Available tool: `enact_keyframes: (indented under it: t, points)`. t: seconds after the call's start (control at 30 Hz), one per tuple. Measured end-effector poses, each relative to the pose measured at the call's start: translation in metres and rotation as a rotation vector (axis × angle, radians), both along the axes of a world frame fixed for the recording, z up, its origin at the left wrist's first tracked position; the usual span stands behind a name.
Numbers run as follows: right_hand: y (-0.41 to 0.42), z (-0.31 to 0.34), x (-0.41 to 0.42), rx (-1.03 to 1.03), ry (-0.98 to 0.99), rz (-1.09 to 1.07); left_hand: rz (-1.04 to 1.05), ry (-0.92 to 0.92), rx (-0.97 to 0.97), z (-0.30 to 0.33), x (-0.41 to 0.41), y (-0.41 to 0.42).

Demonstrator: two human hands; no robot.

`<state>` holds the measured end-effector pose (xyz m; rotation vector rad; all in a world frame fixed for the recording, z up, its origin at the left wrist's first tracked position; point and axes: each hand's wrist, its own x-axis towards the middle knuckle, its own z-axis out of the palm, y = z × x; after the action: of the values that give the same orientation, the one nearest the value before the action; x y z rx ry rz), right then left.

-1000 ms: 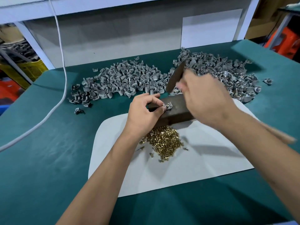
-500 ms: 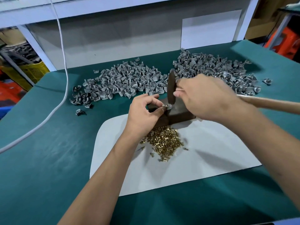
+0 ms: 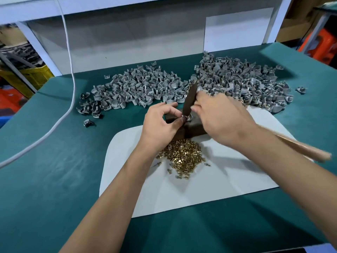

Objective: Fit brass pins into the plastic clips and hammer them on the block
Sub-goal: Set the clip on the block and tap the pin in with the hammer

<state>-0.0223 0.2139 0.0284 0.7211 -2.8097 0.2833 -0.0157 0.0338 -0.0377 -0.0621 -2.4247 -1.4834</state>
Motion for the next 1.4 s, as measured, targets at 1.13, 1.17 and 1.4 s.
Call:
enact_keyframes:
  t: [1.13,1.17,1.4]
  points:
    - [0.022,-0.008,-0.022,-0.202,-0.129,0.274,0.016,0.005,-0.022,0.009,0.012,0.005]
    - [0.017,-0.011,-0.022,-0.2,-0.115,0.3,0.012,0.012,-0.02,0.009,0.012,0.005]
    - [0.024,-0.03,-0.032,-0.479,0.059,0.078,0.055,0.062,0.076,0.005,0.009,0.003]
